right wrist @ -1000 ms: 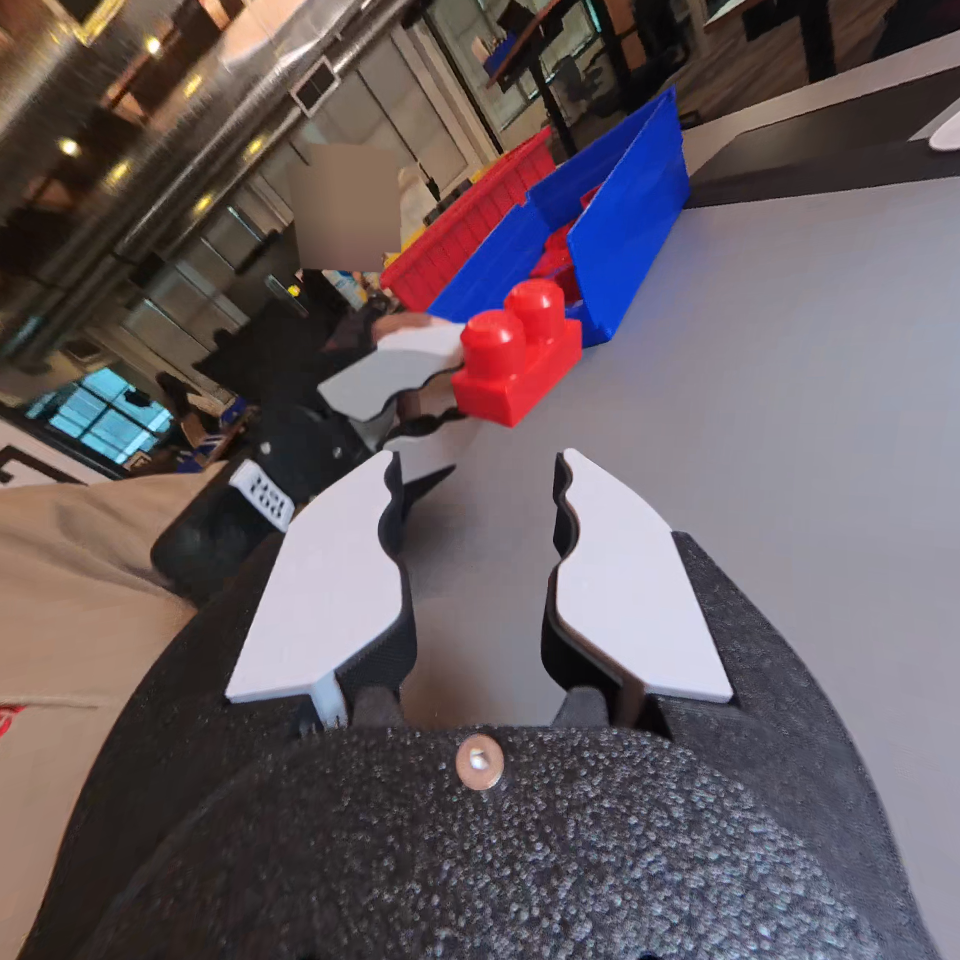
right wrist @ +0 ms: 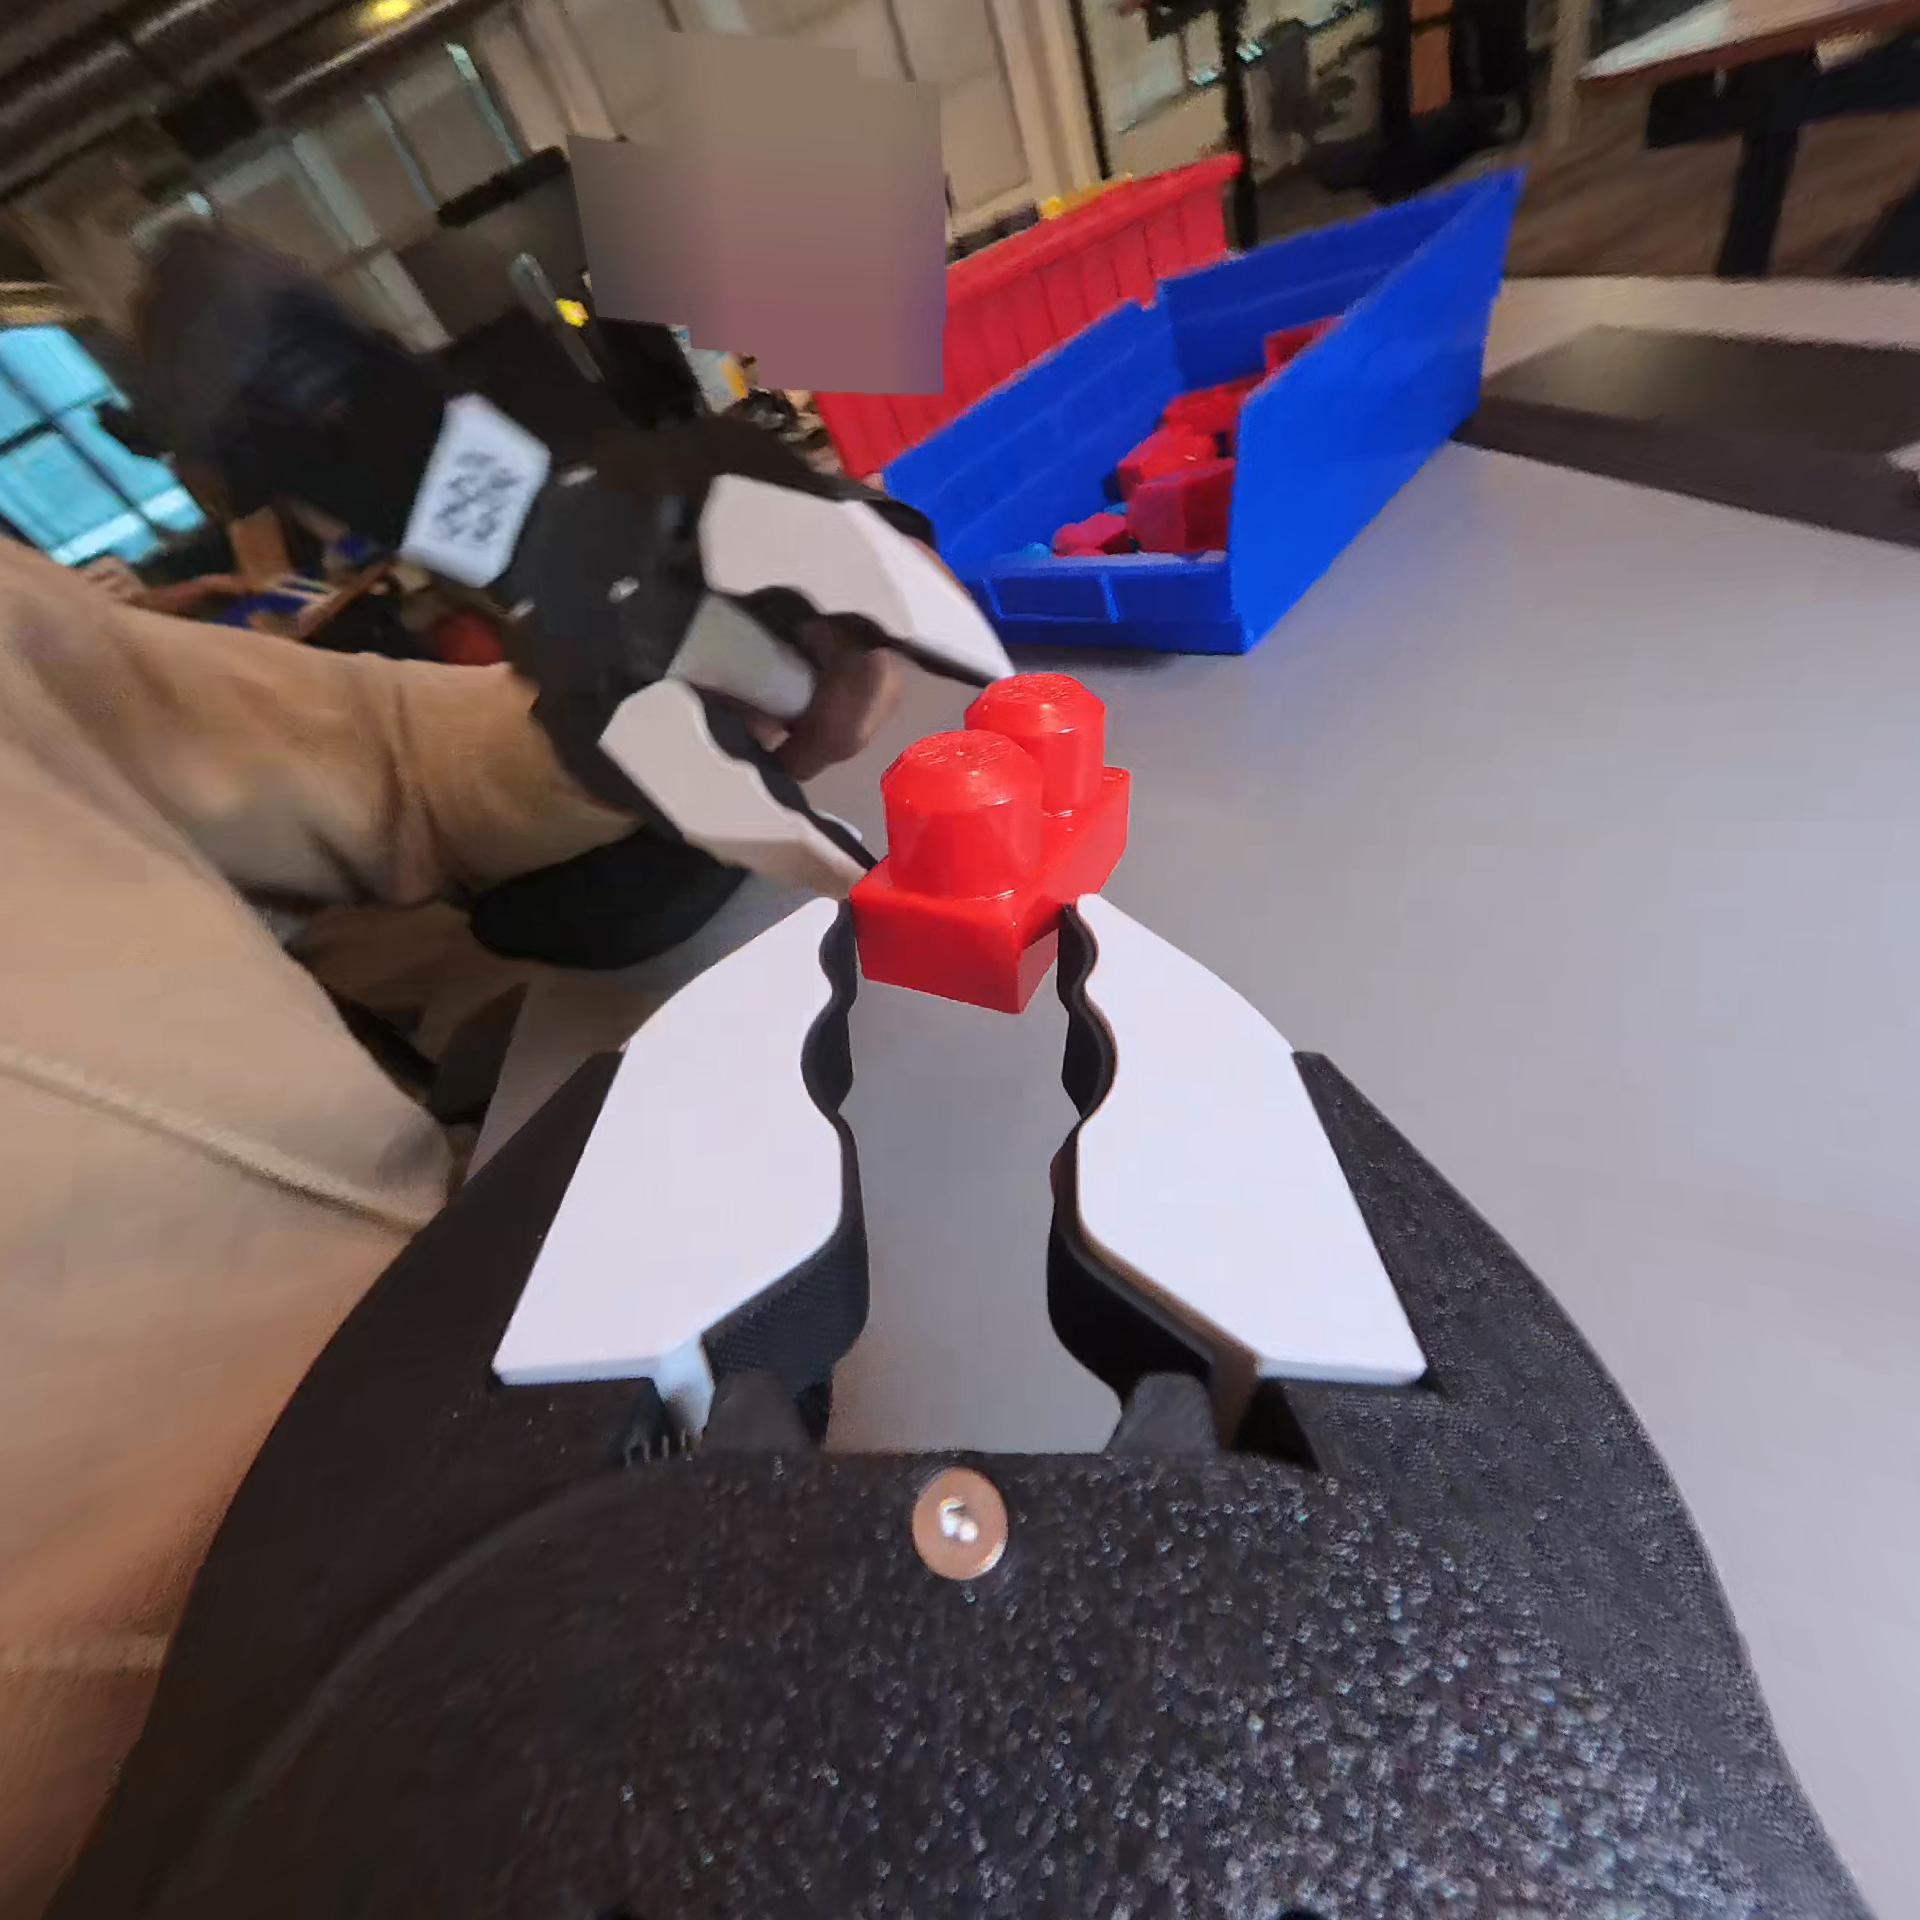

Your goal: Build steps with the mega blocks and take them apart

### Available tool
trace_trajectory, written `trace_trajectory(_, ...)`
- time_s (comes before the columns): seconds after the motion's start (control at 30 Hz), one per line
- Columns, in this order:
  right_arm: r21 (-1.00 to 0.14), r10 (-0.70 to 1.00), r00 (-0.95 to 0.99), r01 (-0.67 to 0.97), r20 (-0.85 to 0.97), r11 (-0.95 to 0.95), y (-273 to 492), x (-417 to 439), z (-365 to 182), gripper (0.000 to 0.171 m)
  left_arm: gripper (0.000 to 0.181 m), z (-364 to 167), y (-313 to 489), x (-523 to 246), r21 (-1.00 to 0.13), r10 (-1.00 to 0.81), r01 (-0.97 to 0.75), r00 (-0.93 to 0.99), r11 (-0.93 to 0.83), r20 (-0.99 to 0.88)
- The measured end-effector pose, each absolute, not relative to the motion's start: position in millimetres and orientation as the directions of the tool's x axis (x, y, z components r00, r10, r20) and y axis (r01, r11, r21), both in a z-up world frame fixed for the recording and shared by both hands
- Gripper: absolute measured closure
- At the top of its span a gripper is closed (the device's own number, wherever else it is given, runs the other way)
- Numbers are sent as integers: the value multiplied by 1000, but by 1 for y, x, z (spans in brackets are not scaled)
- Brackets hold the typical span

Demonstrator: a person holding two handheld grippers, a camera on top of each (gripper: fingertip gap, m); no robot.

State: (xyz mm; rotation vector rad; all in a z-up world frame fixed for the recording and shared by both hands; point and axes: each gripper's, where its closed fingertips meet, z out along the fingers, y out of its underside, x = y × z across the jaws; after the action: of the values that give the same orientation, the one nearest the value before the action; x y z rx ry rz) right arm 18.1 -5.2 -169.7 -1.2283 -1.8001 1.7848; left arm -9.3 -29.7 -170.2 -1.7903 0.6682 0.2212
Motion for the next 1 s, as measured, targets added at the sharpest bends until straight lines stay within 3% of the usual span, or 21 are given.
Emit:
trace_trajectory(0.1,-959,652,-710,265,-266,-103,-18,39,-152,134,118,-162,-39,-1,-956,-479,-221,872,-196,-103)
trace_trajectory(0.2,-966,573,-785,255,-236,-48,-38,52,-154,134,115,-169,-47,24,-970,-614,-94,787,-224,65)
trace_trajectory(0.3,-965,541,-814,261,-214,12,-50,58,-163,134,143,-191,-54,44,-941,-684,-231,729,-246,0)
trace_trajectory(0.33,-966,535,-818,259,-211,16,-51,59,-163,134,143,-194,-54,47,-934,-687,-264,726,-240,-28)
trace_trajectory(0.5,-964,636,-760,248,-137,90,-36,49,-170,136,144,-203,-46,35,-917,-632,-264,775,-300,-16)
trace_trajectory(0.63,-937,700,-713,267,-34,226,-37,42,-185,123,144,-217,-40,33,-889,-601,-304,798,-343,-41)
trace_trajectory(0.73,-905,726,-681,249,90,345,-37,38,-195,135,144,-219,-39,35,-888,-601,-320,797,-329,-64)
trace_trajectory(0.87,-878,721,-687,287,91,383,-19,45,-197,135,121,-201,-34,6,-897,-519,-314,847,-312,-117)
trace_trajectory(1.0,-759,765,-625,422,152,496,22,46,-236,135,130,-160,-38,-50,-947,-358,-182,930,-263,-79)
